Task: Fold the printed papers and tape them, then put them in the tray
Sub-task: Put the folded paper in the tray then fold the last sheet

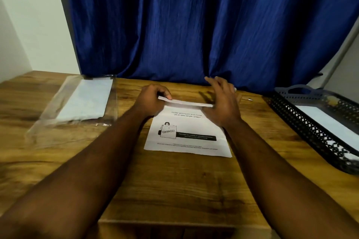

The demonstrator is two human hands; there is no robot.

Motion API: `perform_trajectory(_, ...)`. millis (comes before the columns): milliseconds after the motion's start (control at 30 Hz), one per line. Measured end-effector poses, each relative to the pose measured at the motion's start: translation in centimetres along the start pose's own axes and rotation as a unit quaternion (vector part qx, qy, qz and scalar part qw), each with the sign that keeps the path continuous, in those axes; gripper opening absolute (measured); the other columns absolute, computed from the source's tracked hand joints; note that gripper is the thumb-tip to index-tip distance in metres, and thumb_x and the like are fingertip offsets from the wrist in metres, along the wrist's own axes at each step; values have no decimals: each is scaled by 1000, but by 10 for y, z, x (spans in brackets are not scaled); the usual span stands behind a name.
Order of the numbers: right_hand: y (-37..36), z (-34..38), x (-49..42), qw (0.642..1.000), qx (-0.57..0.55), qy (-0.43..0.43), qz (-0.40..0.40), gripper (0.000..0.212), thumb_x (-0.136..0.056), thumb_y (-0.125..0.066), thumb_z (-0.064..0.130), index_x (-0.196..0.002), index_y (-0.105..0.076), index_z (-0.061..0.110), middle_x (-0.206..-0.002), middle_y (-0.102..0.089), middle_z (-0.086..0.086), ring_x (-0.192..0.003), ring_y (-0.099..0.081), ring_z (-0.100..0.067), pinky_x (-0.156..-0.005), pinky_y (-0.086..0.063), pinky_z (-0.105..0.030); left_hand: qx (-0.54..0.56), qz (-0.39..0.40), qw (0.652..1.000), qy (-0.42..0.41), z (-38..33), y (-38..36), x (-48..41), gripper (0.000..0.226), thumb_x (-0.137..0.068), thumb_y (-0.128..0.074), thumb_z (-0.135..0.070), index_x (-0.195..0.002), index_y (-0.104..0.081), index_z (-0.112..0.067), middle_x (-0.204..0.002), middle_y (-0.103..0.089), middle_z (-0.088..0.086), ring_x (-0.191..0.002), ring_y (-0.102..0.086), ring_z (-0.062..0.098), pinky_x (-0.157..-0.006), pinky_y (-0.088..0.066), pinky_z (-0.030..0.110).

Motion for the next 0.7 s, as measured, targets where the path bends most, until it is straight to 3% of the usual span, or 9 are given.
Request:
perform_trajectory(100,2,11,-3,998,30,62,-5,44,-86,-77,19,-125,-72,38,-134,-67,13,-129,-53,-18,-111,-26,-54,-94,35,995,-1,-5,-2,2,33,-80,-68,6,-86,-81,-25,-92,-76,-13,-87,-67,6,-81,-58,29)
perform_trajectory(200,-7,16,-3,995,53,55,60,41,-87,-63,4,-109,-79,34,-115,-77,15,-122,-60,-15,-116,-19,-57,-171,83,982,1,-13,-4,7,31,-83,-67,-4,-96,-83,-29,-109,-77,-12,-106,-66,13,-104,-52,44)
perform_trajectory(267,-14,16,1,988,76,43,126,38,-87,-62,7,-111,-79,31,-115,-78,13,-122,-63,-15,-122,-10,-60,-174,100,980,-3,-20,-6,10,29,-89,-62,-12,-101,-83,-27,-115,-77,-10,-110,-66,15,-105,-52,44)
perform_trajectory(333,-17,18,2,981,77,40,176,32,-92,-58,16,-114,-78,30,-122,-77,11,-125,-62,-17,-122,-3,-57,-142,114,983,21,-20,-7,14,25,-94,-58,-25,-96,-83,-24,-112,-78,-7,-103,-67,15,-94,-57,39)
perform_trajectory(433,-19,29,7,969,60,41,237,42,-105,-40,35,-138,-65,30,-156,-57,4,-147,-45,-19,-124,6,-63,-125,130,983,38,-17,-10,16,35,-94,-59,-43,-71,-74,-22,-82,-74,-6,-80,-64,14,-69,-49,34)
perform_trajectory(533,-33,47,16,944,62,58,318,60,-111,-25,42,-169,-21,29,-179,-10,5,-164,-8,-14,-127,13,-63,-140,105,984,34,-16,-12,14,40,-96,-60,-44,-66,-70,-20,-70,-68,-5,-72,-62,15,-64,-47,33)
perform_trajectory(600,-48,60,22,932,39,55,355,61,-112,-23,42,-171,-12,29,-179,0,7,-164,2,-12,-126,16,-61,-169,101,980,24,-17,-15,12,33,-99,-61,-44,-75,-73,-24,-80,-71,-4,-80,-64,16,-73,-53,37)
perform_trajectory(667,-59,68,23,924,28,37,380,59,-114,-19,43,-171,-10,29,-179,3,8,-164,6,-10,-126,16,-61,-198,112,974,18,-15,-16,10,18,-96,-68,-39,-102,-79,-27,-108,-76,-4,-101,-66,16,-91,-57,41)
perform_trajectory(700,-62,70,22,922,33,31,384,59,-115,-16,46,-171,-10,29,-179,4,9,-164,8,-10,-126,16,-61,-208,118,971,17,-13,-16,9,22,-94,-71,-39,-111,-79,-28,-117,-75,-5,-107,-65,15,-96,-56,40)
Point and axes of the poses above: each hand's wrist, its own x-axis away from the middle knuckle, its own y-axis out of the back of the hand, z = x × y, the point moved 6 cm from there along -x, towards the middle knuckle
